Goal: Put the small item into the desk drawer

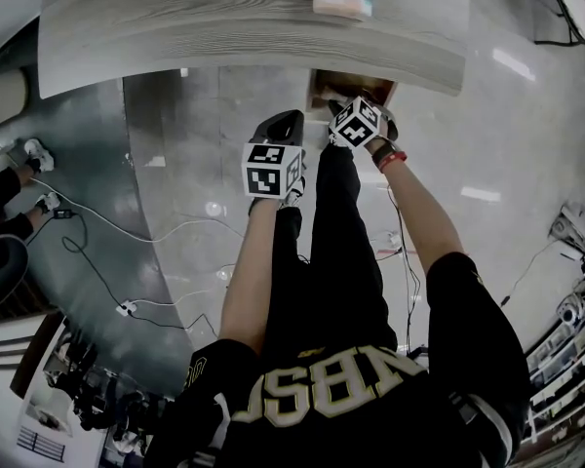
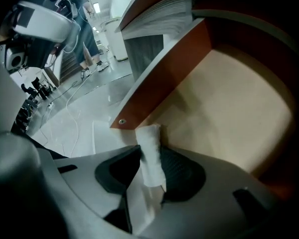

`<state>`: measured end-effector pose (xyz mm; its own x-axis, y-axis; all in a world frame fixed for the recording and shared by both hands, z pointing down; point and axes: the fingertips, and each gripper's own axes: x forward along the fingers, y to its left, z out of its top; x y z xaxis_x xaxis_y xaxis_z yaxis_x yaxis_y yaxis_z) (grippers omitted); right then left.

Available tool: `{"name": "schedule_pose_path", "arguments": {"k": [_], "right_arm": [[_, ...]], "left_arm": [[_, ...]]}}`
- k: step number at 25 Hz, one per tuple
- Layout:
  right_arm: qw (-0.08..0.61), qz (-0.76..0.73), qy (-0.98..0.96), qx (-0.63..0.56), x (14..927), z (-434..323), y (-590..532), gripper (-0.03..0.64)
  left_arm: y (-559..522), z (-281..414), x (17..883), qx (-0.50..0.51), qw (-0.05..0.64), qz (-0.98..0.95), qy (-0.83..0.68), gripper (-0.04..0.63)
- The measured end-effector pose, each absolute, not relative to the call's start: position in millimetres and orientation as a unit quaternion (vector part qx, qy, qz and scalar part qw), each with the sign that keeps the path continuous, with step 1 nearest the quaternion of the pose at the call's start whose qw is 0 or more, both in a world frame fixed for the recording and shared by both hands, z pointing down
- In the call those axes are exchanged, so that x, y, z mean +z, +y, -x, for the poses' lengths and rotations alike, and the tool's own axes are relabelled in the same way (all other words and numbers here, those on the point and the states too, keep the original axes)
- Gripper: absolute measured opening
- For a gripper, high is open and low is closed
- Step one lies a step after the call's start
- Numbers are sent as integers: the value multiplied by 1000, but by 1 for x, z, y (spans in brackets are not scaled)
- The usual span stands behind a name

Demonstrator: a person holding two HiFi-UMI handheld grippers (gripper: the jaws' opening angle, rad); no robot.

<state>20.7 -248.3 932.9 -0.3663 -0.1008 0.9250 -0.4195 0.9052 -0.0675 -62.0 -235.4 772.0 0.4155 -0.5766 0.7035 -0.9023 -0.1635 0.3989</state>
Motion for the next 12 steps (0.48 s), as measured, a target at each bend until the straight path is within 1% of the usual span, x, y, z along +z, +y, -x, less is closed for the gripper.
{"name": "schedule_pose_path", "arguments": {"k": [4, 8, 12], "right_arm": [[534, -172, -809, 176, 932, -21, -248, 149], [522, -190, -806, 205, 921, -24, -246, 195], [502, -216, -808, 218, 895, -32, -241, 195]], "left_arm": [[-232, 63, 771, 203, 408, -735, -503, 14], [-228, 64, 764, 203, 406, -736, -503, 14], [-220, 63, 751, 202, 399, -740, -502, 14]]}}
